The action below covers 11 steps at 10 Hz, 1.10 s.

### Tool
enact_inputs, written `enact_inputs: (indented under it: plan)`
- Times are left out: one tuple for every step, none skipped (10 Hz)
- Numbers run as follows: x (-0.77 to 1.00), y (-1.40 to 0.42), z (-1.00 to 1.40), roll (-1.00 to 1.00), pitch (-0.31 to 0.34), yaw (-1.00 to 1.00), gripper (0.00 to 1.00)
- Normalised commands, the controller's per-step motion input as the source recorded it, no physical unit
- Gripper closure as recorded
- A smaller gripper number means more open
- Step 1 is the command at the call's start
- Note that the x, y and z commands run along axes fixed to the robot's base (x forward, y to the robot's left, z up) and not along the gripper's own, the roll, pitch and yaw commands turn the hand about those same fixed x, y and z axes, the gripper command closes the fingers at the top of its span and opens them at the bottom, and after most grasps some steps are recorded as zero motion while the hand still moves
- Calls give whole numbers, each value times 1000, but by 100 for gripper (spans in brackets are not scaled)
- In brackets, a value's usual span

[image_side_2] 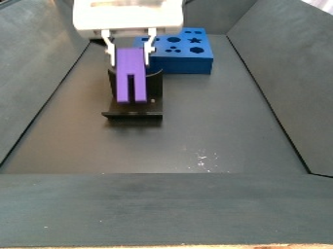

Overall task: Pick up the double-square object. Move up. Place the double-square object on the fixture. Regrasp the double-square object. Move to above the board. Insert the double-square object.
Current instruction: Move to above the board.

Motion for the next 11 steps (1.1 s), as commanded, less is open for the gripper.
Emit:
enact_inputs:
  plan:
    - [-87,279,1000,-117,70,-124,100]
    - [-88,272,1000,-121,79,-89,100]
    - [-90,264,1000,-119,80,-56,100]
    - [-90,259,1000,-112,76,-38,100]
    - [-91,244,1000,-98,68,-3,100]
    - [-91,237,1000,-89,61,10,100]
    - [-91,224,1000,-74,51,24,100]
    - [-91,214,1000,-64,50,27,100]
    - [-91,203,1000,-58,45,31,100]
    - [-90,192,1000,-55,44,30,100]
    - [-87,176,1000,-48,43,31,100]
